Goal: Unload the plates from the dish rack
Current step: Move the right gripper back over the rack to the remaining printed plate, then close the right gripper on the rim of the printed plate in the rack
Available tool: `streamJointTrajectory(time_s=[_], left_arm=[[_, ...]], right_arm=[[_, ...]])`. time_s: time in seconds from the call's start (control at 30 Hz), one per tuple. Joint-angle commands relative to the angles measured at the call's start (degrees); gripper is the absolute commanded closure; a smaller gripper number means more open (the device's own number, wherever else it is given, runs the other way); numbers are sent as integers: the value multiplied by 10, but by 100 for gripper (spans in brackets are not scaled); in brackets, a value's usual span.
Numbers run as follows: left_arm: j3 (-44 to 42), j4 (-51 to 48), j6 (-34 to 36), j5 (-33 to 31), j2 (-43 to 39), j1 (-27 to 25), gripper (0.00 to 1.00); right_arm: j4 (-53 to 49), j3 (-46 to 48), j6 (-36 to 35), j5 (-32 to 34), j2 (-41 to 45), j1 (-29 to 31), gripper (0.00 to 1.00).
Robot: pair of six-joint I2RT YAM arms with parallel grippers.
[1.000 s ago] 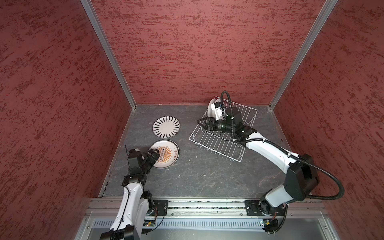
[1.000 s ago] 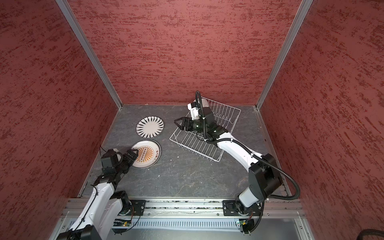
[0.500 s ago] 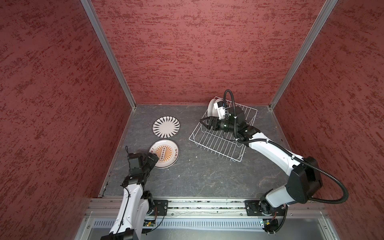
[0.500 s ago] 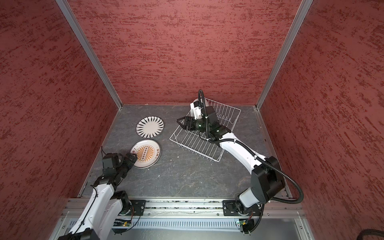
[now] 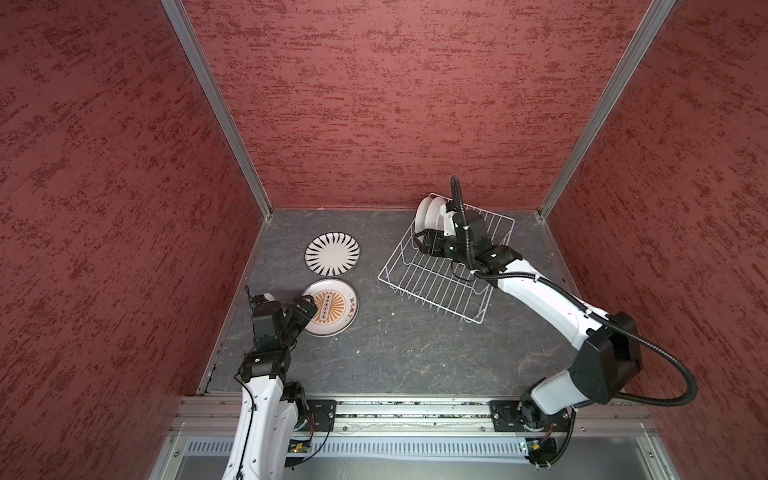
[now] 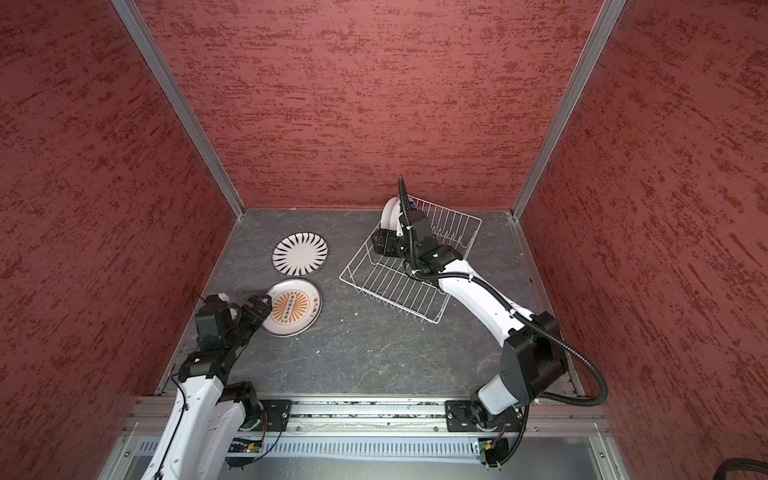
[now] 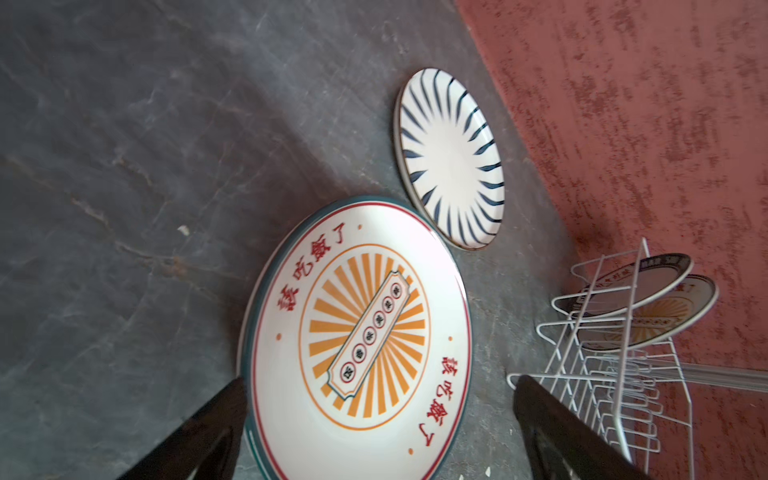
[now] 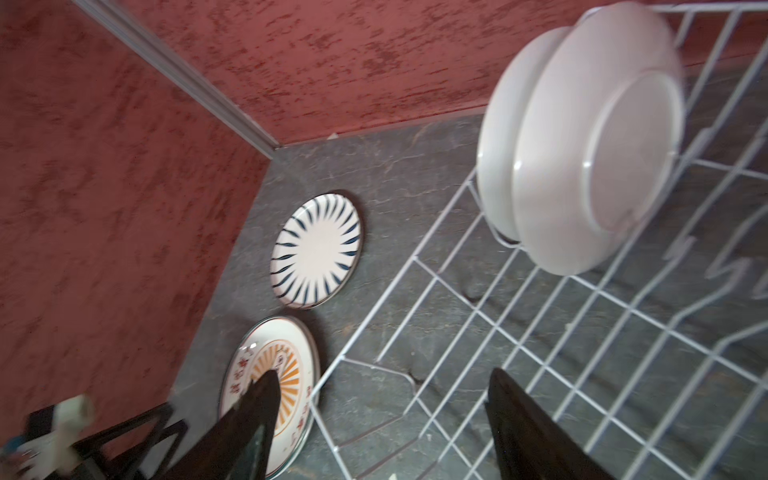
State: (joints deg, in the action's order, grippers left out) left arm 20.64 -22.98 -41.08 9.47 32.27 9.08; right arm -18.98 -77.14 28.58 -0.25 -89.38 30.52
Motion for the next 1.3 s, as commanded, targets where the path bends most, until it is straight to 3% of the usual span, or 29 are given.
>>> streamJointTrajectory(time_s=[0.0,0.2,0.53,0.87,1.27], left_arm=[[11,10,12,29,4,-6,1],[8,55,1,56,51,-8,1],[4,76,5,64,67,-8,1],[-3,103,-3,69,85,-8,1],[-8,110,-1,72,88,-8,1]], right_arm=[[-79,-51,-24,167,-34,1,21],[-156,-165,-31,330,-141,23,22],[-200,-339,-54,377,-294,39,25],[-343,-588,-61,528,-459,57,27],[-342,-633,-93,565,-510,62,33]])
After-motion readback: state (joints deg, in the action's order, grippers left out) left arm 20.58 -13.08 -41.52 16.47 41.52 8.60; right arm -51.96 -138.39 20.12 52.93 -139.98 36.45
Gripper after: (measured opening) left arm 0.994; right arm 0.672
